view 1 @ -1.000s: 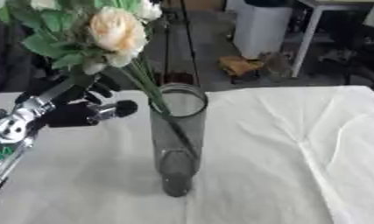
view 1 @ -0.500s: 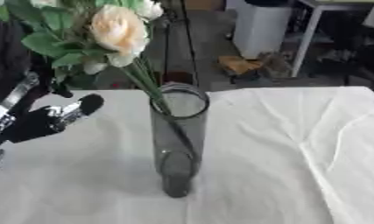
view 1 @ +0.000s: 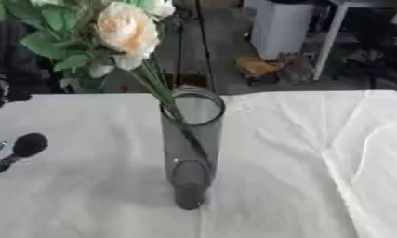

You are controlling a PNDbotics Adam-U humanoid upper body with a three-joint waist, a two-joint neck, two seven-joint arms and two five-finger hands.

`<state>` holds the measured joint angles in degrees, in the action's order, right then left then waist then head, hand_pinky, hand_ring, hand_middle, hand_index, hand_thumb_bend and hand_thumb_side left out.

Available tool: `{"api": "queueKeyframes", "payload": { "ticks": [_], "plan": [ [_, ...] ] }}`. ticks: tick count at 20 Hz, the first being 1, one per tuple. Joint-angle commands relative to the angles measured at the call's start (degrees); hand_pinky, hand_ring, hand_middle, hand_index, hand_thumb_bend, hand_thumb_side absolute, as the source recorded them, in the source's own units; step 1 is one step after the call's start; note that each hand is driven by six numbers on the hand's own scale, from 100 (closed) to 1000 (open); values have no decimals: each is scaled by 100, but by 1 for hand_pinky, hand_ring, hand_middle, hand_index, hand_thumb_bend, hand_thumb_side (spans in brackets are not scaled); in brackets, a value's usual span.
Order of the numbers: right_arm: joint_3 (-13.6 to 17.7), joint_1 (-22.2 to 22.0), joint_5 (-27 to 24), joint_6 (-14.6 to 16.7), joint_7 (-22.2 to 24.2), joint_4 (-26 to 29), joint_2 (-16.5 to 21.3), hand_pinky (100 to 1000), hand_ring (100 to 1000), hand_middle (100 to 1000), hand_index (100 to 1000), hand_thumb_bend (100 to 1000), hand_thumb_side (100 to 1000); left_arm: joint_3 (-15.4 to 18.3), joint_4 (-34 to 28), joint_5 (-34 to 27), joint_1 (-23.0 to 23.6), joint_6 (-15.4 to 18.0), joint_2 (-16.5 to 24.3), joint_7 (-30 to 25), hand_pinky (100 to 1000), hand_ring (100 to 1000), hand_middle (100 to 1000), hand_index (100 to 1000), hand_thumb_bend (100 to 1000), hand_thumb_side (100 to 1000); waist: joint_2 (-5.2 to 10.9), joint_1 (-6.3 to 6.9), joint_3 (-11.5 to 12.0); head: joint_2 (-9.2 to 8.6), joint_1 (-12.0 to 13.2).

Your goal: Arrange flowers into the vase.

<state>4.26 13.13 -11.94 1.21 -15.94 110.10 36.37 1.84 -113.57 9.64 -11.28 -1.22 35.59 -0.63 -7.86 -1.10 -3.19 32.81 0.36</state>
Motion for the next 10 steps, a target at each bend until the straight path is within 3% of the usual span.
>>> {"api": "queueKeyframes", "payload": {
  "ticks": [1, 4, 10],
  "plan": [
    [79, 47, 51, -10, -21, 71, 85, 676, 716, 720, 844, 100, 711, 224, -102, 84, 29, 114, 19, 90, 826, 832, 803, 799, 1000, 815, 39, 12, 31, -38, -19],
    [77, 47, 64, -16, -7, 72, 83, 676, 716, 720, 844, 100, 712, 326, -102, 73, 99, 116, -60, 368, 773, 819, 789, 785, 1000, 727, 17, 20, 53, -28, -34],
    [74, 47, 86, -24, 4, 95, 78, 677, 715, 719, 844, 100, 711, 465, -102, -47, 157, 147, -161, 928, 711, 783, 764, 765, 783, 598, -12, 22, 96, -9, -10]
  ]
}}
